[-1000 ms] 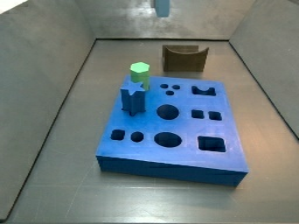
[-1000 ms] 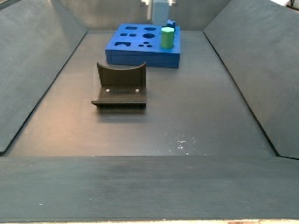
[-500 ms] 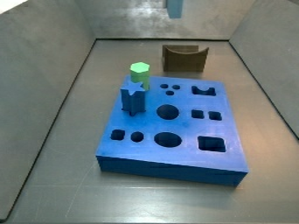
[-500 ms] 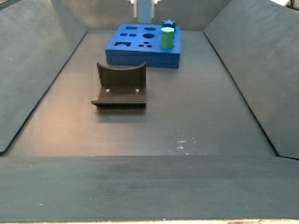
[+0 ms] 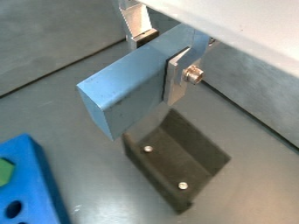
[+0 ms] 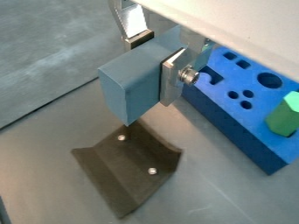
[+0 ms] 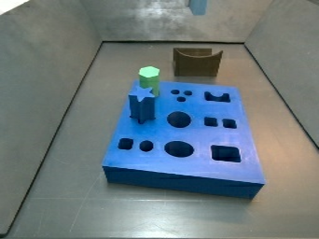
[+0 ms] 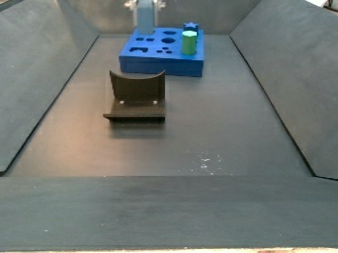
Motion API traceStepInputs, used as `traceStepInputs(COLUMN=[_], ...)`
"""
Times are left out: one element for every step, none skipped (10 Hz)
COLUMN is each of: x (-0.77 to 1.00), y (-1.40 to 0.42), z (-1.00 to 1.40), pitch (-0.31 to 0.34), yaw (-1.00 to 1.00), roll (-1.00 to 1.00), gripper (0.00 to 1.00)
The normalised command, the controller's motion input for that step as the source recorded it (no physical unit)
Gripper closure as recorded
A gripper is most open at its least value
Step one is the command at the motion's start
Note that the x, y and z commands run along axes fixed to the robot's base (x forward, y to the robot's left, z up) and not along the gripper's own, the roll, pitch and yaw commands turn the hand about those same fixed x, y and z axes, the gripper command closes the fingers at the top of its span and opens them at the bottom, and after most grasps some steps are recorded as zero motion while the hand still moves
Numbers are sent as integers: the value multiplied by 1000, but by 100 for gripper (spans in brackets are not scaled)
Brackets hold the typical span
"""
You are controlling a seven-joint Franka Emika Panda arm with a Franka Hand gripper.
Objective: Pick up the rectangle object. Move up. Place the rectangle object on the fixture. Regrasp the rectangle object. Move to above the board. Insert the rectangle object.
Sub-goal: Place the rectangle object on the fixture.
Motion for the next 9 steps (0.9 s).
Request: traceStepInputs(x=[337,240,181,145,80,66,67,76,90], y=[746,491,313,202,57,36,29,41,51], z=[-39,-13,-5,-8,-7,-8,-7,-11,-14], pitch=[107,137,157,170,187,192,205,223,251], yaw=[-66,-69,-73,-75,-83,-89,-100,-109,-126], roll=[-1000,-1000,-1000,-1000,-1000,-1000,-1000,-1000,-1000], gripper=[100,100,100,100,100,100,100,100,100])
